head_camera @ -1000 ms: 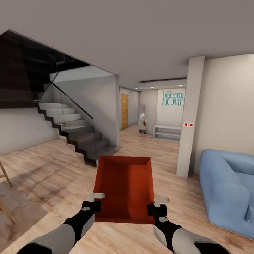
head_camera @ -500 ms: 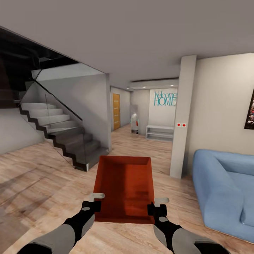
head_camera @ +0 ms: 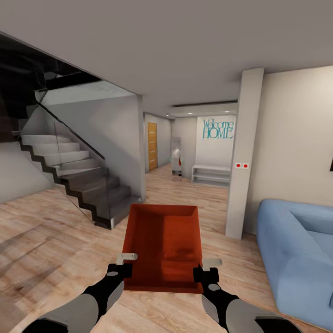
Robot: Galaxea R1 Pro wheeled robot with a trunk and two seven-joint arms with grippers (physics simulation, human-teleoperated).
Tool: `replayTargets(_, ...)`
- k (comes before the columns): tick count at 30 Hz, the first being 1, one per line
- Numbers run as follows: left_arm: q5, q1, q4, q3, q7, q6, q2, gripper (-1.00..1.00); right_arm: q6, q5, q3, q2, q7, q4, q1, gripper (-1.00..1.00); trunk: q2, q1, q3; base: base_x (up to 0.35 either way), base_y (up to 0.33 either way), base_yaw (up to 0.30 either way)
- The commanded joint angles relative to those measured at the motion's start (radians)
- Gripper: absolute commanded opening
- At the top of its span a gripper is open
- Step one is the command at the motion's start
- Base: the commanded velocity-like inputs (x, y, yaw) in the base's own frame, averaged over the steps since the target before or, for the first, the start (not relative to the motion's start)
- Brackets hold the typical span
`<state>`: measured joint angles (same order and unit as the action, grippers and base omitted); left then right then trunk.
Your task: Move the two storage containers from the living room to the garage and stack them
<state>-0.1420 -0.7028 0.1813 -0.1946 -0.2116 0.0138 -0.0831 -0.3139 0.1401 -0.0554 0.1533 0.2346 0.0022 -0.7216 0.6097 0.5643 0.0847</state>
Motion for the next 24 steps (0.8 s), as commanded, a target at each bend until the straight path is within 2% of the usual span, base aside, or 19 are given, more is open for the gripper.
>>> replayTargets(1,-0.013,0.000,-0.005,-0.005,-0.019,0.001,0.000,-1.00,-0.025,0.004,-0.012,0.000,0.026,-0.009,-0.001,-1.00,0.000,0.001,0.000,0.322,0.000,0.000)
replayTargets(24,-0.014,0.000,-0.005,-0.005,-0.019,0.001,0.000,-1.00,-0.024,0.004,-0.012,0.000,0.026,-0.008,-0.001,-1.00,0.000,0.001,0.000,0.322,0.000,0.000)
